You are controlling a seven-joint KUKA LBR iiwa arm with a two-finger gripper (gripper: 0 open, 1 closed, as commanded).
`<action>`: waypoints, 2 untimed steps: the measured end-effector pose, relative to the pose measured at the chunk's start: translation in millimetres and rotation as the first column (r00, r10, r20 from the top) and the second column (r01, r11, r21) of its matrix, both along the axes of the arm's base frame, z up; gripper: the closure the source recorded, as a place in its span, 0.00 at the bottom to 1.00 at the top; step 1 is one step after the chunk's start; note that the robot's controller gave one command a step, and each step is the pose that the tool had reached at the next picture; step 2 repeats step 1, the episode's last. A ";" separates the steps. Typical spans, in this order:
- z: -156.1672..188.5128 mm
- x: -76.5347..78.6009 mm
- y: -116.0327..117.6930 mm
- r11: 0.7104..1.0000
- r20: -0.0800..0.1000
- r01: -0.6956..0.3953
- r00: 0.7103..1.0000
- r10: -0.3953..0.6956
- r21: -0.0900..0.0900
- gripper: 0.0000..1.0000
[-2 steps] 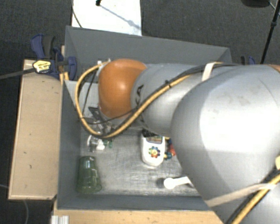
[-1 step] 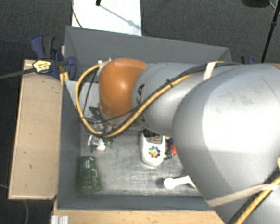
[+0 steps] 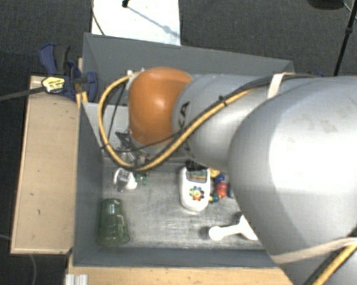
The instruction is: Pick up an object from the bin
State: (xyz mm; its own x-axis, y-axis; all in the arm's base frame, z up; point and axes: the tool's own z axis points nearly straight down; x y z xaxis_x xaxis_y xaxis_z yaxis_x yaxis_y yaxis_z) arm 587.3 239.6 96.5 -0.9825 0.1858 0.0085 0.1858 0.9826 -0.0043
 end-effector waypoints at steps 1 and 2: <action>24.4 2.0 0.7 1.000 0.007 0.000 1.000 0.000 0.003 1.00; 24.4 2.0 0.7 1.000 0.007 0.000 1.000 0.000 0.003 1.00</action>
Offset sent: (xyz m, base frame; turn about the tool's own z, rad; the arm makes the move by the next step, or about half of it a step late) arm 0.0002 -0.0002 0.0328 0.0000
